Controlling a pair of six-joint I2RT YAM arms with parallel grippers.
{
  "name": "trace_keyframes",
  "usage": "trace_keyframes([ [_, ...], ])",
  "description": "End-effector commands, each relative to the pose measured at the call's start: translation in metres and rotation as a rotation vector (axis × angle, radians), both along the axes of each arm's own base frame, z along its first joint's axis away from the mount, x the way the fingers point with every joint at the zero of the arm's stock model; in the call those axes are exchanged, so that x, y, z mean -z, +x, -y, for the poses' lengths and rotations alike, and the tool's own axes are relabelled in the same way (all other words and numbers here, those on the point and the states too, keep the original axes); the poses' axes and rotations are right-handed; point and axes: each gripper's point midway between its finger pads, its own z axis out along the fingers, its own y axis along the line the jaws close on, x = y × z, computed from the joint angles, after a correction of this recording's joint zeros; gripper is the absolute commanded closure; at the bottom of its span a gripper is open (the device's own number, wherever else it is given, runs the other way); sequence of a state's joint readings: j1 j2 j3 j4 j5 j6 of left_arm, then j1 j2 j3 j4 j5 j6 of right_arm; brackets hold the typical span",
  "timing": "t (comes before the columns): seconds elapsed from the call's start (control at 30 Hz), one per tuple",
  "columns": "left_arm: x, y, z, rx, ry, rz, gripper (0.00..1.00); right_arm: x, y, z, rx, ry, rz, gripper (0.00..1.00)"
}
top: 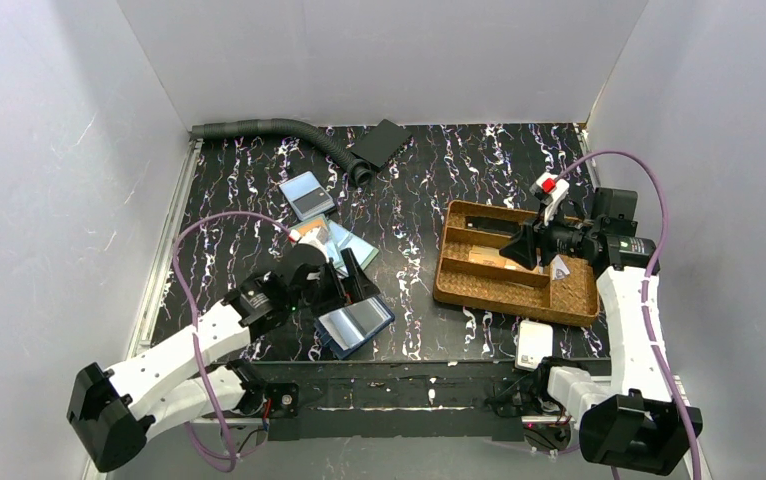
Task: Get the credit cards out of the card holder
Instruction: Place the credit card in the storage box, then remove the credit card from the card holder.
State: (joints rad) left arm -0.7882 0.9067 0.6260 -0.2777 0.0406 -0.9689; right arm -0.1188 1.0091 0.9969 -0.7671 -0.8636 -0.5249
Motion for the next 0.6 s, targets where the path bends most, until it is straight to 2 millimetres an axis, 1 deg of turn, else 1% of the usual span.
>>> trace_keyframes([
  [0.0, -0.003, 0.010, -0.014, -0.135, 0.112, -0.053, 0.02, -0.005, 0.002, -0.003, -0.005, 0.032, 0.027, 0.46],
  [0.13, 0.003, 0.010, -0.017, -0.191, 0.169, -0.104, 0.02, -0.003, 0.006, -0.007, -0.029, 0.068, -0.002, 0.46],
  [0.23, 0.005, 0.012, -0.010, -0.198, 0.181, -0.122, 0.02, -0.005, 0.011, -0.010, -0.054, 0.098, -0.024, 0.47],
  [0.33, 0.009, 0.013, -0.002, -0.204, 0.203, -0.138, 0.05, -0.008, 0.013, -0.018, -0.096, 0.127, -0.042, 0.48],
  [0.43, 0.017, 0.014, 0.004, -0.224, 0.229, -0.158, 0.08, -0.005, 0.013, -0.030, -0.149, 0.129, -0.056, 0.49],
  [0.5, 0.019, 0.016, 0.009, -0.248, 0.244, -0.171, 0.08, 0.002, 0.011, -0.041, -0.190, 0.115, -0.073, 0.49],
  [0.57, 0.024, 0.017, 0.009, -0.289, 0.278, -0.186, 0.08, 0.008, 0.007, -0.057, -0.249, 0.090, -0.081, 0.50],
])
